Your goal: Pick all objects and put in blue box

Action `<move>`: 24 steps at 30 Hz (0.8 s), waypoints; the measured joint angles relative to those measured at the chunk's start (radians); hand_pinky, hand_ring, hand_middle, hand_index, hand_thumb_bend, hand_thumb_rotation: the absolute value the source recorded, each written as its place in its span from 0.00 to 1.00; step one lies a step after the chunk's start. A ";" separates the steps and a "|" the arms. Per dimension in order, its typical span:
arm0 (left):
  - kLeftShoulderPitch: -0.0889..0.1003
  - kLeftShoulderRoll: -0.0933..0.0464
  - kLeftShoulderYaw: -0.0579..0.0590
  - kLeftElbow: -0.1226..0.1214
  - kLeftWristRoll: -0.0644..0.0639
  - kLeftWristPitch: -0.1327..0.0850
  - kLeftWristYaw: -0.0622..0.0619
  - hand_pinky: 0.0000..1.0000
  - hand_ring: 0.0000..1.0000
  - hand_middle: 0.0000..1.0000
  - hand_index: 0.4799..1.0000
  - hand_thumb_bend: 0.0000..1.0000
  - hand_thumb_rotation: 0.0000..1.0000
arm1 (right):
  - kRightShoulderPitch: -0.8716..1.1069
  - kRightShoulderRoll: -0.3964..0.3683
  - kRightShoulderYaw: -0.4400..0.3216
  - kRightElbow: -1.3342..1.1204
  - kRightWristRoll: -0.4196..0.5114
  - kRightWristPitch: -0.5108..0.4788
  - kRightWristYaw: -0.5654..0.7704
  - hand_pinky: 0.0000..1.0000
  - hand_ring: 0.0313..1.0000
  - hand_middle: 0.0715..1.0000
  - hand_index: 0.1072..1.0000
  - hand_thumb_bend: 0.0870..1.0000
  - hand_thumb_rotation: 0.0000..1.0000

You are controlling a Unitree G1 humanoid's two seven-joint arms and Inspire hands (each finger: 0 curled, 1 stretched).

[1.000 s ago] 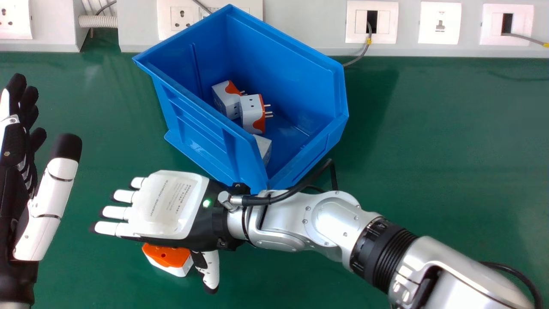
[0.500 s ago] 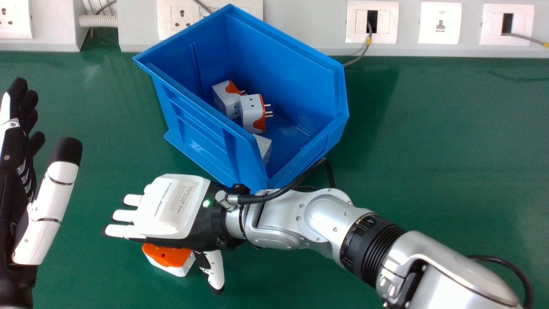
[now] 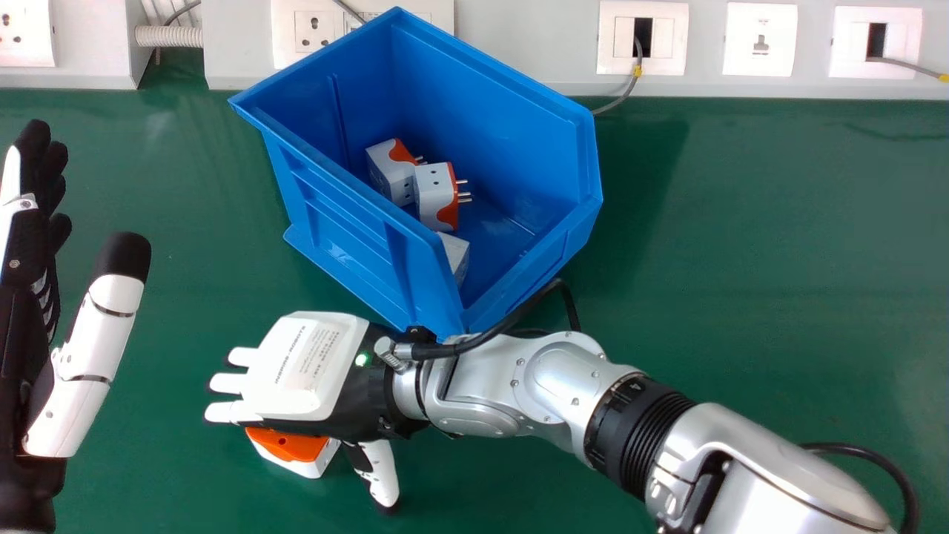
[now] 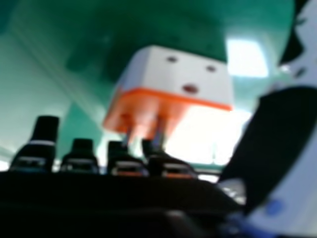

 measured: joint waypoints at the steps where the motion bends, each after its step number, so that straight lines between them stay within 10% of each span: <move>1: 0.000 -0.001 0.000 -0.004 0.006 0.005 0.001 0.97 1.00 1.00 1.00 0.54 0.89 | 0.000 0.003 0.003 0.000 0.000 0.004 0.000 0.84 0.99 1.00 0.93 1.00 0.25; 24: -0.002 -0.021 -0.007 -0.013 0.022 0.021 0.003 0.98 1.00 1.00 1.00 0.56 0.89 | -0.012 0.019 0.025 0.005 0.037 0.015 0.049 0.79 0.94 0.98 0.88 0.99 0.23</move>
